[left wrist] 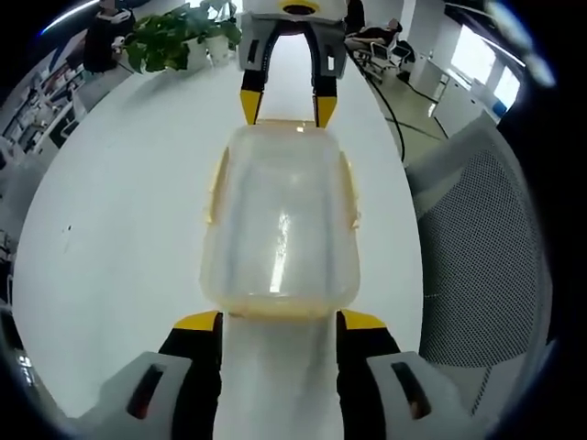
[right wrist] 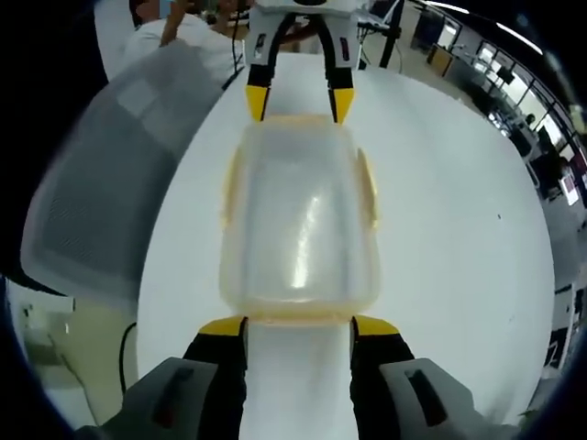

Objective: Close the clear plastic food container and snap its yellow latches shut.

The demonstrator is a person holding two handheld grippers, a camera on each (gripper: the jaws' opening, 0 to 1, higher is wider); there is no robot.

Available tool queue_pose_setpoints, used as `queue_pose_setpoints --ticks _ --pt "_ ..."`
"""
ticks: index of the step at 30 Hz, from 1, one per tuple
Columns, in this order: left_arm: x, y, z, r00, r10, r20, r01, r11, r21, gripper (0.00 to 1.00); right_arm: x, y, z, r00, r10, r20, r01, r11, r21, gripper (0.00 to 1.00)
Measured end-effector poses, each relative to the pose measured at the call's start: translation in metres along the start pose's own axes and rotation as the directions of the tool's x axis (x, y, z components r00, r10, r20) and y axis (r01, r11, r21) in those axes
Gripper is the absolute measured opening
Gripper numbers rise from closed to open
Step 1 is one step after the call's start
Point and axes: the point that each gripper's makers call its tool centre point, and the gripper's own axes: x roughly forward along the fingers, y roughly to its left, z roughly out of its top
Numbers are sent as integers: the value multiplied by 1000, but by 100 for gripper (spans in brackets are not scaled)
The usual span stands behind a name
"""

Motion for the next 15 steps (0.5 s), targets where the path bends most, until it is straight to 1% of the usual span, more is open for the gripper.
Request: queue_pose_setpoints --ticks 3,5,6,8,12,15 --pt "-1 0 1 1000 0 8 0 1000 -19 48 -3 -1 0 1000 -5 18 5 999 35 42" --pt "-3 -1 1 1000 -1 12 1 1000 -27 47 -5 0 -3 1000 -5 6 5 999 37 41" --pt "-3 0 0 1000 -1 12 1 1000 -31 47 -7 0 -3 1000 -5 13 4 999 47 40" --pt "-4 -2 -1 1000 2 11 -1 999 -39 47 -9 1 1 999 -4 53 -2 994 109 41" --pt "-5 -4 -4 1000 4 11 -3 998 -56 47 -13 -2 1 998 -19 64 10 991 133 41" --pt "-7 -6 -5 1000 2 20 0 995 -95 47 -15 -3 -1 998 -24 55 14 983 184 41"
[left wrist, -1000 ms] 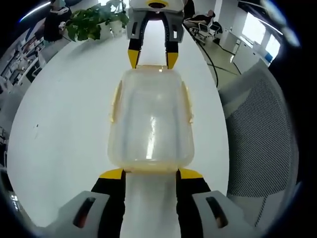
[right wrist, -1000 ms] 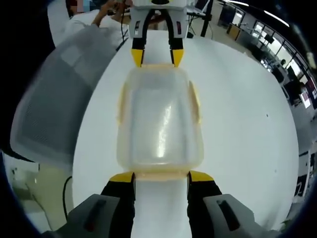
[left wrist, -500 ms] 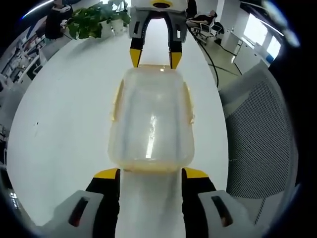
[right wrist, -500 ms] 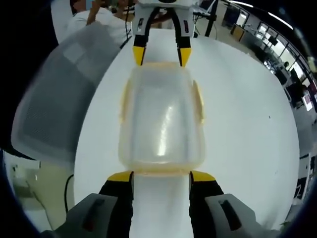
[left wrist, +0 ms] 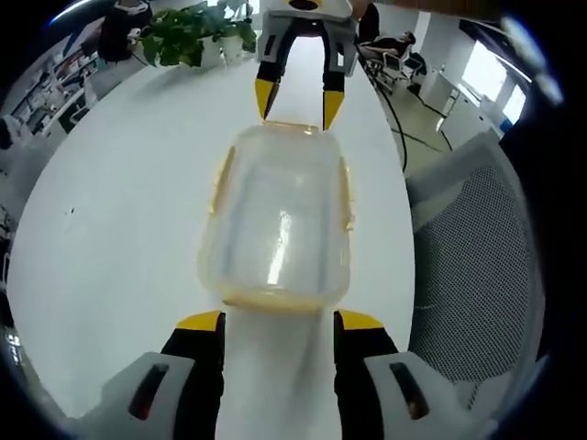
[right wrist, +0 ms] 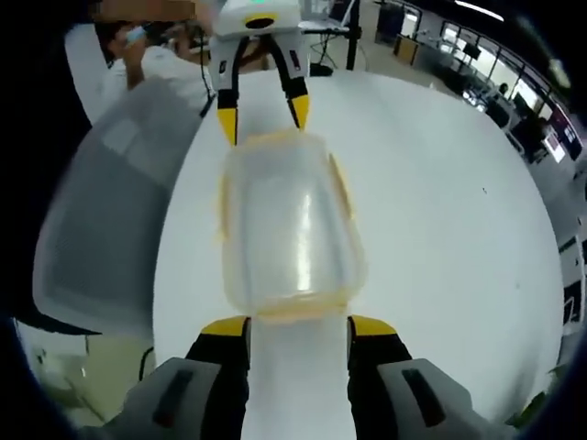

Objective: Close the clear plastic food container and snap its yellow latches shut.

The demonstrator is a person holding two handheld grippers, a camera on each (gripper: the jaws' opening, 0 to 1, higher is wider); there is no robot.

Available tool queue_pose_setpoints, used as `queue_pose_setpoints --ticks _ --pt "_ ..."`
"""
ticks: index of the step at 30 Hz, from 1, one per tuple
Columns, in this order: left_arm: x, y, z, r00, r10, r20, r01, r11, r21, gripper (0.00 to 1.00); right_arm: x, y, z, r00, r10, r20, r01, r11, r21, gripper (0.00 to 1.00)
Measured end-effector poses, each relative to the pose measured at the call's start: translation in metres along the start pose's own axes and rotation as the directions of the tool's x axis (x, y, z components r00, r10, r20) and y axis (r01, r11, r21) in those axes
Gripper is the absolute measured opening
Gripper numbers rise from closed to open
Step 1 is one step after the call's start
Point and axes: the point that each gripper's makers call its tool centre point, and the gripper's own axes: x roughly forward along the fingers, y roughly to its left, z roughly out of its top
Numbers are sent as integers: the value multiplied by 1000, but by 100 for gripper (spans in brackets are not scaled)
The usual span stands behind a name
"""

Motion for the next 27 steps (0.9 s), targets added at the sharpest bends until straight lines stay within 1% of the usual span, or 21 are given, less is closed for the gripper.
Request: queue_pose_setpoints --ticks 2,4,6,7,8,11,14,16,17,18,20,22,23,25,26,27 --pt "-2 0 -1 1000 -2 6 2 999 -39 47 -1 1 2 1000 -2 10 1 1000 19 41" --pt "-5 -1 2 1000 2 23 0 997 -75 47 -3 2 6 1000 3 30 -6 996 88 41" --pt "-7 -2 5 999 0 45 5 994 -112 47 -6 0 9 999 -4 40 -1 994 105 39" --pt "-8 -2 5 999 6 50 0 994 -111 47 -6 0 10 999 -4 47 -2 993 121 38" --pt "-9 -2 5 999 7 54 0 993 -119 47 -8 -2 12 998 -13 56 5 990 142 38" --pt "-8 -4 4 999 11 51 -3 990 -143 45 -9 -4 13 998 -27 61 17 986 164 38" --pt "-9 -7 6 998 5 62 7 982 -190 43 -9 -5 14 997 -40 61 27 981 191 38" --pt "-9 -6 7 997 11 79 6 975 -221 42 -10 -7 14 997 -47 67 31 975 219 38" --pt "-10 -6 9 996 8 93 17 964 -264 42 -10 -7 14 996 -51 73 32 971 236 38" --pt "-11 -6 10 995 10 98 19 958 -288 42 -11 -7 15 995 -54 78 33 968 247 38" --pt "-11 -4 10 994 12 109 23 950 -312 42 -12 -9 15 994 -61 93 33 961 273 38" --pt "-12 -3 13 992 15 128 33 932 -360 42 -13 -12 15 992 -72 105 38 953 302 38" --pt "-13 -1 14 990 21 141 36 919 -392 42 -14 -13 15 991 -75 113 35 946 323 38" --pt "-14 1 13 990 34 139 30 898 -438 42 -15 -14 14 990 -81 118 35 936 350 38" --pt "-14 5 11 990 50 134 21 878 -479 42 -15 -15 13 989 -87 118 39 932 360 38" --pt "-14 6 12 988 56 143 23 866 -499 42 -15 -15 12 989 -91 116 42 929 366 37"
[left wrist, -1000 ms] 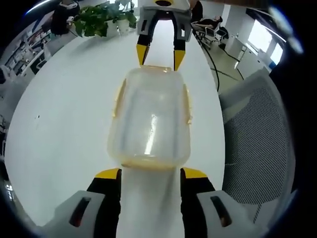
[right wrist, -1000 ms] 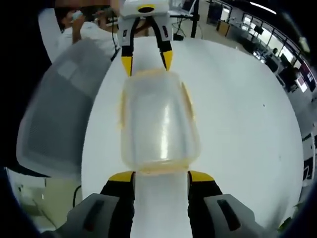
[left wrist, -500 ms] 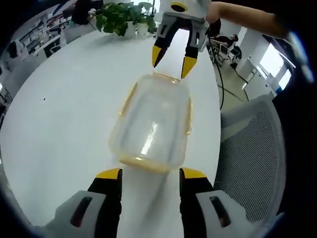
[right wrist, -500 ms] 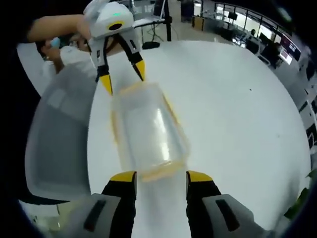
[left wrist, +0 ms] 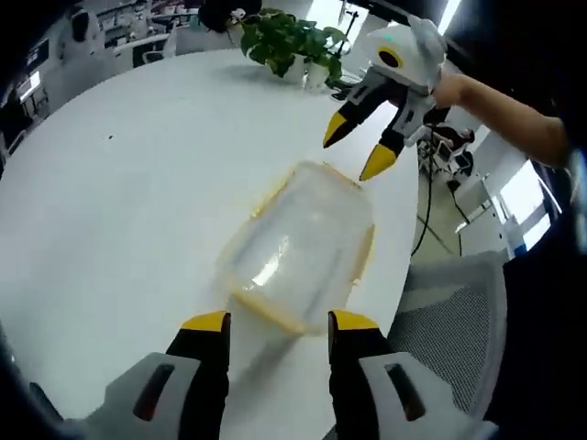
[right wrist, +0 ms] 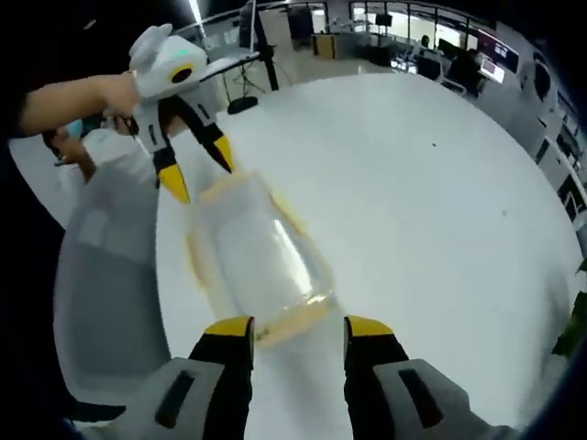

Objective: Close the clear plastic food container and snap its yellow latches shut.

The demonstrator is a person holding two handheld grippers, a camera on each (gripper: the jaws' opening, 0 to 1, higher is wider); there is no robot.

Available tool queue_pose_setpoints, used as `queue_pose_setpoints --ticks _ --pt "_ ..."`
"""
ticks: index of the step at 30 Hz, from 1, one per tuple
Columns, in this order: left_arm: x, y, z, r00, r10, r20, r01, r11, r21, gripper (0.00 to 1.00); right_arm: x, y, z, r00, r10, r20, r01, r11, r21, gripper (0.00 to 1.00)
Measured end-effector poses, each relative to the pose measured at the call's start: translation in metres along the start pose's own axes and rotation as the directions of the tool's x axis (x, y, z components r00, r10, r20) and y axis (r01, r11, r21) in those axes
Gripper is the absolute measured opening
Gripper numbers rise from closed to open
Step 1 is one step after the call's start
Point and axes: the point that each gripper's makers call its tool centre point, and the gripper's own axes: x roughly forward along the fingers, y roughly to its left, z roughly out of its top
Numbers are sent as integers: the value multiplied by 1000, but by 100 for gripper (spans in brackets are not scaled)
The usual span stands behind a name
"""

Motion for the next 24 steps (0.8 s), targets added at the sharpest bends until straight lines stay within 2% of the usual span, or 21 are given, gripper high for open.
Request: queue_pose_setpoints --ticks 3,5,11,15,19,24 --pt "0 -2 0 999 -25 23 28 991 -133 42 1 -2 -4 1000 -13 -3 13 1000 23 35" --pt "1 -1 0 999 -23 36 29 983 -182 42 2 -2 -4 1000 -16 1 16 999 42 35" --pt "2 2 -4 999 6 39 3 974 -227 42 3 -2 -1 999 -24 21 23 996 86 35" --pt "3 1 -4 998 3 58 13 959 -282 41 4 -2 0 999 -28 27 24 992 123 34" --pt "1 -1 0 996 7 93 28 929 -368 40 3 1 -1 999 -32 27 27 982 187 34" --pt "2 4 -4 995 37 89 2 917 -399 40 5 1 -3 998 -43 36 32 961 274 32"
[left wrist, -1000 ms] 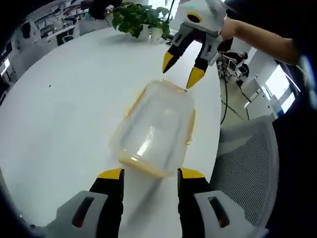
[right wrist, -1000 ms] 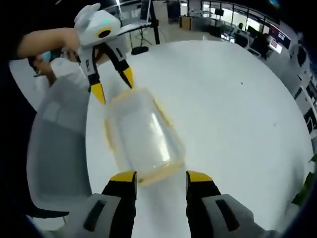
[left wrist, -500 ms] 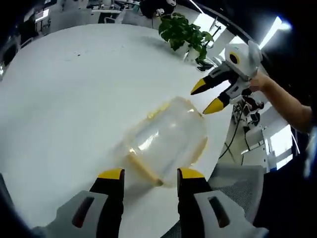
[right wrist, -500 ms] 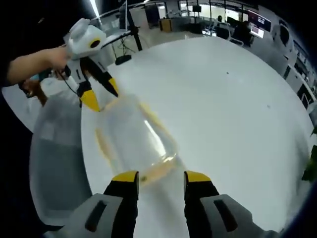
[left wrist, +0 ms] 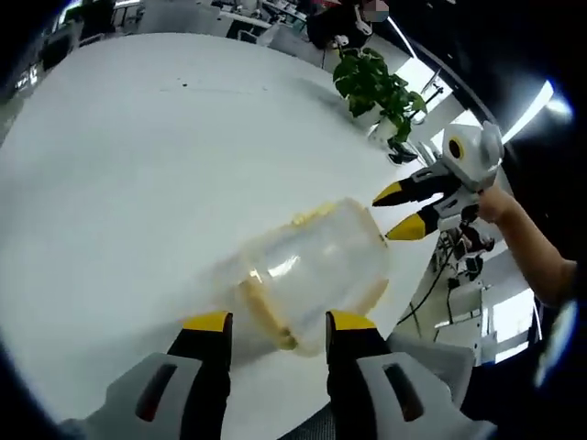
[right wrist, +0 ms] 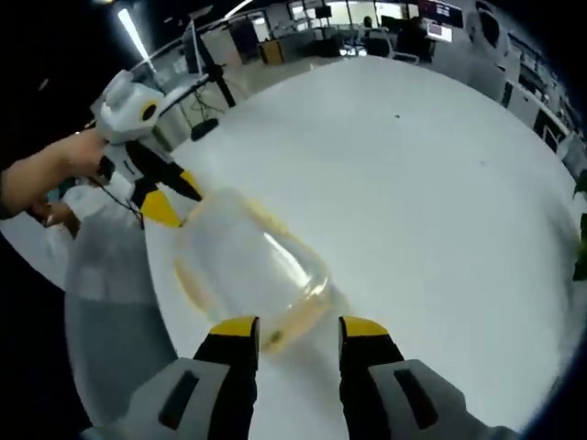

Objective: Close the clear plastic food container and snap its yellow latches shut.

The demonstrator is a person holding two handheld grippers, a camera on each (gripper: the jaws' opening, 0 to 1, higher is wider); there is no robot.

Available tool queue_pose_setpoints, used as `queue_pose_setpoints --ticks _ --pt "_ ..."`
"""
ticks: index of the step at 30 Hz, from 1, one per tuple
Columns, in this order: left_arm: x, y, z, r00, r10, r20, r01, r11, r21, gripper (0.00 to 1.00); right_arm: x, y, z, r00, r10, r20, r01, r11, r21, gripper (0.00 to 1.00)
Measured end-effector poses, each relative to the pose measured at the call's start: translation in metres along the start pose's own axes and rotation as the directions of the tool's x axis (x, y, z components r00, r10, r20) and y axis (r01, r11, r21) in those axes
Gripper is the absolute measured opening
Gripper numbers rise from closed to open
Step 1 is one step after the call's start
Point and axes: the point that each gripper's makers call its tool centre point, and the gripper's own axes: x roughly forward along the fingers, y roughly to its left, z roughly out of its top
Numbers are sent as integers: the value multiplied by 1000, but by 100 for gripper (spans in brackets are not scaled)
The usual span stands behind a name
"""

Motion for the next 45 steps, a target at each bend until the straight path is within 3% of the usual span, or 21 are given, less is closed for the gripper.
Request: queue_pose_setpoints --ticks 3,11,16,23,30,36,45 --pt "0 1 0 1000 5 8 -5 1000 -9 40 0 -1 1 999 -1 36 -2 998 63 32" --pt "4 5 -2 999 14 30 -13 999 -51 39 7 1 -7 999 2 44 -5 996 86 29" --pt "8 8 -6 999 51 13 -51 999 -9 36 9 1 -9 999 -1 43 -3 995 103 28" --pt "13 4 -1 999 34 27 -32 998 -59 33 13 4 -7 999 8 45 -14 991 135 27" --pt "15 0 0 999 23 33 -21 999 -49 29 16 11 -3 999 7 36 -11 994 111 24" --pt "17 0 0 999 14 39 -10 996 -87 30 17 9 -7 999 36 34 -42 977 211 23" --pt "16 -2 0 999 13 40 -10 997 -74 28 18 10 -6 999 42 34 -48 973 225 22"
